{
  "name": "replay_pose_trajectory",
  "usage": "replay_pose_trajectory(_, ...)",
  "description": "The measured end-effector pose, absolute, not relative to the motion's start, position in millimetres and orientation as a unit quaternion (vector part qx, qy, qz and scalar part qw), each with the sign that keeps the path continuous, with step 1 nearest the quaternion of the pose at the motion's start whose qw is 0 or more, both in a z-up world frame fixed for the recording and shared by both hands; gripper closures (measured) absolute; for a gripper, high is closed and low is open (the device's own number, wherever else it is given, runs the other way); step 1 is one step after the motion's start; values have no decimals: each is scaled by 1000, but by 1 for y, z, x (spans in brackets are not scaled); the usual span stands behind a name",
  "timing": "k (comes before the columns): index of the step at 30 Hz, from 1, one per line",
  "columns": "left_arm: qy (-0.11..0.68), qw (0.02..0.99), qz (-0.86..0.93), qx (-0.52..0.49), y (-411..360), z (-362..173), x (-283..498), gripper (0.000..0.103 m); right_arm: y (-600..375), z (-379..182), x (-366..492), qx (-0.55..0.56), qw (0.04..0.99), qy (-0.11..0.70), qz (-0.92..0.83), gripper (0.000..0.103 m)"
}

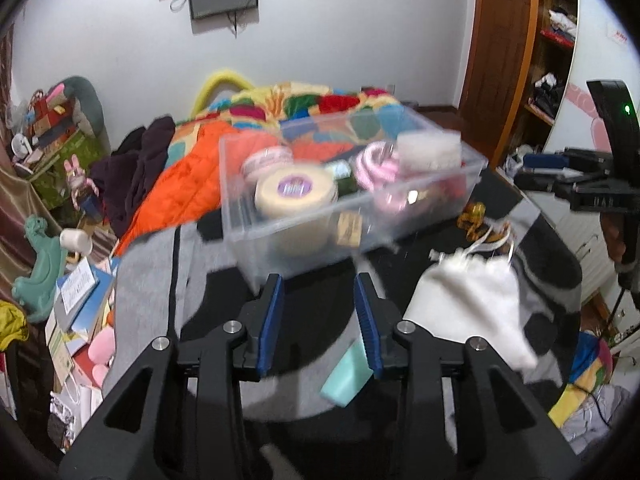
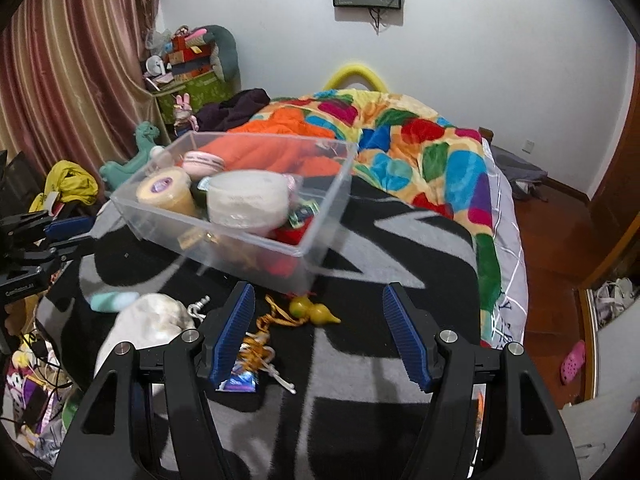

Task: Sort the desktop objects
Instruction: 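Grasp the teal bottle with the left tool while the right tool grasps the green gourd charm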

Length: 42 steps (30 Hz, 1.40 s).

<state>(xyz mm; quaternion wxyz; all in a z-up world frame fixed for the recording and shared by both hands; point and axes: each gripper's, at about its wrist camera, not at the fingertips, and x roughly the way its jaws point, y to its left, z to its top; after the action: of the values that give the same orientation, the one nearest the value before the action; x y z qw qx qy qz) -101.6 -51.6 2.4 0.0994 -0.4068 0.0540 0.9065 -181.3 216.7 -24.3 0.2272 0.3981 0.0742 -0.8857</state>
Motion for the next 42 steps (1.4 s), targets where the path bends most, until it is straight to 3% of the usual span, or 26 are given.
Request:
replay_pose_trajectory(9,63,132,875,-461,-58,-30,-93,66,209,-55,-192,421,233,86,-872,41)
replay_pose_trajectory(12,72,153,868,-468,-53,-37,-91,61,204,-64,-197,428,240,87,-867,43)
replay_pose_trajectory(17,98,178,860,-469,-36,-44,-91,59,197,-73,-203,440,248,85,-859,46)
replay_pose_trajectory(23,113,172,859,-469,-25,-56,-96,57,190,-87,-209,451,248,98,-852,52)
replay_pose_trajectory(25,101,172,860,-469,-27,-57,-97,57,188,-92,-210,457,253,95,-848,62)
replay_pose_trajectory(27,96,171,864,-464,-30,-57,-95,60,188,-92,-209,455,260,91,-847,72)
replay_pose_trajectory(29,104,157,868,-459,-30,-57,-93,72,186,-91,-206,455,270,91,-844,79)
replay_pose_trajectory(31,103,148,873,-454,-33,-56,-91,78,185,-90,-203,453,273,92,-844,87)
replay_pose_trajectory(42,61,124,892,-431,-53,-41,-87,80,188,-72,-177,439,308,73,-841,88)
